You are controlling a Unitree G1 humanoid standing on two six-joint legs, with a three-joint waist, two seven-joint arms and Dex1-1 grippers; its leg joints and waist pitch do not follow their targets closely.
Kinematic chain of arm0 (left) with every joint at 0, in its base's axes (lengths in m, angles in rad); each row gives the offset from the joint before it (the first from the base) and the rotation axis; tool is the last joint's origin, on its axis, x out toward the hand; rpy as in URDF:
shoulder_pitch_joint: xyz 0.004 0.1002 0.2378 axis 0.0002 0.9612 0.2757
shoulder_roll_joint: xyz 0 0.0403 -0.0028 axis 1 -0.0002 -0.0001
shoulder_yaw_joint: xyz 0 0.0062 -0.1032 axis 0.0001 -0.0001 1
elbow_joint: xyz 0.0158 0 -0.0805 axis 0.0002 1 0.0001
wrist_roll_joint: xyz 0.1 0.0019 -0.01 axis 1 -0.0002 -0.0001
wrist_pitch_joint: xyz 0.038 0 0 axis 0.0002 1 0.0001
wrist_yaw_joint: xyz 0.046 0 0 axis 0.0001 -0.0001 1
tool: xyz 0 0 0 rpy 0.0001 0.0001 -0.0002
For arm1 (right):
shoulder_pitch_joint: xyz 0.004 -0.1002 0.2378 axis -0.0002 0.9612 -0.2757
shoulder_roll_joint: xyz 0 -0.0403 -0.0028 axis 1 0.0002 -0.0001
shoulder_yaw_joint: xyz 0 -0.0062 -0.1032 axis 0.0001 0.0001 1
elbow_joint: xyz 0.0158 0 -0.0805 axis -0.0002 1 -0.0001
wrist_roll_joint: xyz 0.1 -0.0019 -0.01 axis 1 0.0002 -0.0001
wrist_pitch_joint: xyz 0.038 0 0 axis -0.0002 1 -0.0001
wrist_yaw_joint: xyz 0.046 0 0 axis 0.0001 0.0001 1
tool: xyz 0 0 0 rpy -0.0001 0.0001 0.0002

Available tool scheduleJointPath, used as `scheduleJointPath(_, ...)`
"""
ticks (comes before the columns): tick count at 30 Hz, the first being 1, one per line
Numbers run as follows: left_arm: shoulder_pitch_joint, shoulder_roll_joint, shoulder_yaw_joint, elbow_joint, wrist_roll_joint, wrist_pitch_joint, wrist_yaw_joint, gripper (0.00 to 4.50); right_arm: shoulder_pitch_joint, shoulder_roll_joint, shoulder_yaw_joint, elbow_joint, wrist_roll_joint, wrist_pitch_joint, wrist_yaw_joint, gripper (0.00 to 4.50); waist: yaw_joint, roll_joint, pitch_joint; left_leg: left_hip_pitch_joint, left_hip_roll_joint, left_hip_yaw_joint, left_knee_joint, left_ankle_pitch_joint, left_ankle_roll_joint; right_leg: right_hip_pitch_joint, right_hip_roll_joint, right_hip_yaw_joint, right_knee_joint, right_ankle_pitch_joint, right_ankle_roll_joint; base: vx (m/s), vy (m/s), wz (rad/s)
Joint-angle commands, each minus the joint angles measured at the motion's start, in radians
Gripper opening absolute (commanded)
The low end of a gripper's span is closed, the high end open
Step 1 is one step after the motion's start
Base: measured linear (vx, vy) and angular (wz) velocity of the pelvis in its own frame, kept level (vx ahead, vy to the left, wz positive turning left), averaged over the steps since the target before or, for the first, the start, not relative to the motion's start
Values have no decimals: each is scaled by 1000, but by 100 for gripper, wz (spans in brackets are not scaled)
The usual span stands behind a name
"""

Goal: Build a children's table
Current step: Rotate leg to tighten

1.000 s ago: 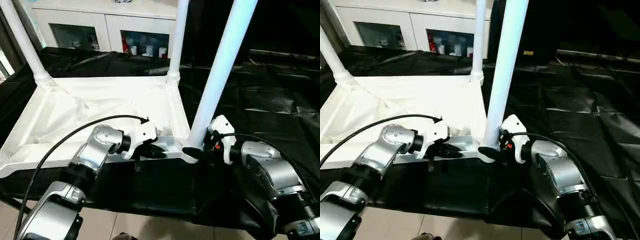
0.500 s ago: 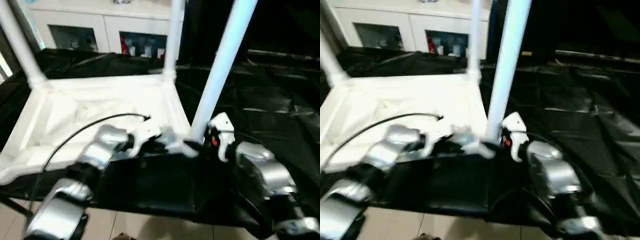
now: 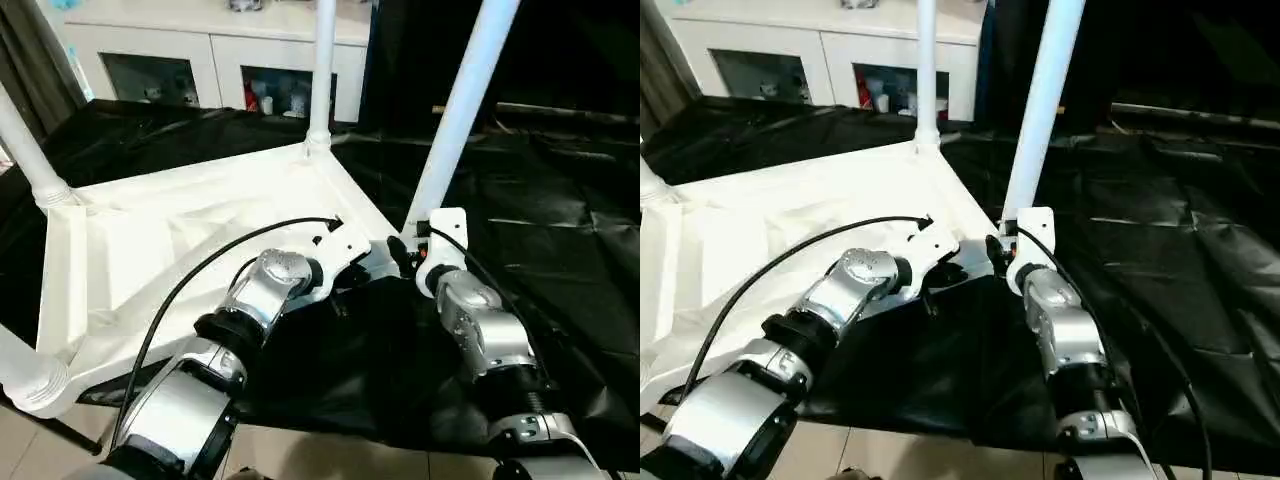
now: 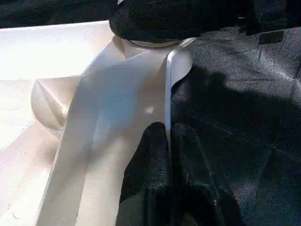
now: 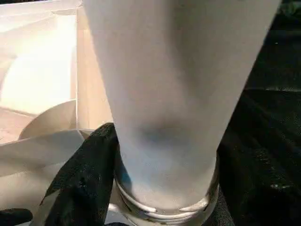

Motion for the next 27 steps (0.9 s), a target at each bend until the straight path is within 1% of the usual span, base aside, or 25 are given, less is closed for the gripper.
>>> scheduleJointPath(1, 4, 5, 14, 4, -9, -52, 19, 0, 19, -3, 44, 21, 7, -5, 90, 325, -8, -12, -54, 29, 65, -42, -80, -258, -9, 20, -81, 44, -89, -230, -174, 0, 0, 0)
scheduleJointPath(2, 4, 6, 14, 4, -8, -52, 18, 0, 19, -4, 44, 20, 7, -5, 92, 325, -8, -12, -54, 28, 65, -42, -80, -257, -7, 21, -81, 44, -89, -225, -175, 0, 0, 0)
scheduleJointPath(3, 3, 10, 14, 8, -7, -57, 17, 0, 17, -10, 47, 16, 11, -10, 105, 339, -7, -13, -56, 28, 64, -41, -78, -241, 0, 22, -81, 44, -86, -201, -179, 0, 0, 0)
scheduleJointPath(4, 10, 32, 14, 2, -7, -70, -9, 0, 18, -51, 64, -15, 11, -14, 166, 341, -3, -18, -56, 26, 63, -41, -76, -223, 8, 26, -81, 43, -83, -184, -182, 0, 0, 0)
scheduleJointPath(5, 11, 40, 13, 1, -6, -74, -18, 0, 18, -66, 70, -25, 12, -15, 190, 341, -3, -19, -56, 24, 62, -39, -75, -215, 16, 28, -81, 43, -84, -176, -181, 0, 0, 0)
scheduleJointPath(6, 13, 47, 11, -1, -6, -79, -29, 0, 19, -79, 74, -38, 17, -8, 217, 349, -4, -18, -56, 22, 63, -39, -74, -207, 21, 28, -82, 44, -82, -167, -182, 0, 0, 0)
scheduleJointPath(7, 15, 53, 10, -4, -7, -85, -41, 0, 20, -91, 76, -51, 26, 3, 242, 366, -4, -19, -56, 20, 63, -39, -72, -190, 35, 29, -82, 43, -80, -148, -187, 0, 0, 0)
scheduleJointPath(8, 17, 60, 9, -6, -8, -90, -52, 0, 22, -105, 79, -65, 32, 14, 267, 377, -5, -22, -57, 19, 62, -39, -72, -184, 39, 30, -81, 42, -79, -144, -190, 0, 0, 0)
scheduleJointPath(9, 22, 72, 9, -13, -11, -100, -73, 0, 27, -140, 93, -93, 39, 33, 323, 377, -3, -20, -57, 20, 63, -38, -70, -173, 44, 30, -80, 42, -78, -134, -196, 0, 0, 0)
scheduleJointPath(10, 28, 87, 9, -21, -19, -109, -107, 0, 37, -190, 117, -126, 42, 48, 404, 377, -3, -20, -56, 21, 64, -38, -70, -171, 50, 30, -79, 42, -78, -130, -201, 0, 0, 0)
scheduleJointPath(11, 34, 98, 7, -30, -26, -122, -137, 0, 45, -228, 138, -146, 37, 46, 462, 377, -3, -21, -57, 20, 64, -37, -68, -170, 54, 31, -79, 41, -77, -125, -204, 0, 0, 0)
scheduleJointPath(12, 36, 101, 7, -32, -28, -127, -146, 0, 48, -238, 143, -150, 35, 44, 478, 377, 0, -21, -56, 21, 66, -38, -69, -170, 57, 32, -80, 41, -78, -121, -205, 0, 0, 0)
scheduleJointPath(13, 42, 110, 6, -40, -38, -147, -181, 0, 54, -266, 158, -163, 32, 37, 525, 377, 0, -15, -56, 20, 67, -38, -68, -168, 62, 30, -80, 42, -76, -110, -210, 0, 0, 0)
scheduleJointPath(14, 49, 118, 5, -51, -47, -149, -213, 0, 60, -286, 163, -176, 40, 39, 564, 377, -2, -19, -56, 20, 66, -36, -67, -172, 64, 30, -79, 41, -76, -110, -214, 0, 0, 0)
scheduleJointPath(15, 55, 129, 3, -64, -55, -152, -246, 0, 64, -304, 165, -187, 52, 39, 599, 377, -1, -19, -56, 21, 67, -37, -68, -174, 63, 30, -81, 41, -76, -112, -220, 0, 0, 0)
scheduleJointPath(16, 55, 129, 3, -64, -55, -152, -246, 0, 64, -304, 165, -187, 52, 39, 599, 377, 0, -19, -56, 21, 68, -36, -67, -174, 64, 30, -81, 42, -75, -113, -227, 0, 0, 0)
scheduleJointPath(18, 77, 164, -10, -111, -78, -161, -344, 0, 72, -346, 169, -218, 78, 49, 683, 377, 0, -18, -56, 23, 69, -36, -68, -177, 62, 28, -81, 41, -75, -119, -234, 0, 0, 0)
scheduleJointPath(19, 86, 179, -16, -131, -87, -163, -381, 0, 75, -360, 172, -229, 87, 57, 713, 377, 4, -17, -56, 22, 73, -36, -68, -178, 61, 29, -81, 41, -73, -117, -240, 0, 0, 0)
scheduleJointPath(21, 90, 185, -17, -140, -90, -161, -395, 0, 76, -368, 175, -236, 93, 64, 730, 377, 3, -15, -55, 23, 72, -35, -69, -183, 58, 26, -78, 40, -72, -117, -245, 0, 0, 0)
scheduleJointPath(22, 99, 195, -18, -158, -98, -156, -424, 0, 76, -380, 185, -242, 97, 68, 749, 377, 3, -15, -55, 25, 73, -35, -69, -191, 54, 25, -80, 40, -73, -129, -246, 0, 0, 0)
scheduleJointPath(24, 111, 206, -19, -184, -108, -146, -460, 0, 75, -387, 190, -245, 98, 73, 764, 377, 5, -15, -55, 25, 74, -35, -69, -190, 48, 24, -81, 41, -72, -135, -249, 0, 0, 0)
scheduleJointPath(26, 119, 211, -19, -198, -112, -140, -473, 0, 76, -391, 197, -245, 94, 74, 777, 377, 5, -15, -55, 24, 73, -35, -70, -188, 43, 24, -81, 41, -71, -129, -250, 0, 0, 0)
scheduleJointPath(27, 122, 214, -19, -203, -114, -138, -478, 0, 77, -396, 209, -242, 82, 67, 781, 377, 6, -16, -55, 25, 74, -35, -70, -187, 41, 24, -81, 40, -70, -126, -249, 0, 0, 0)
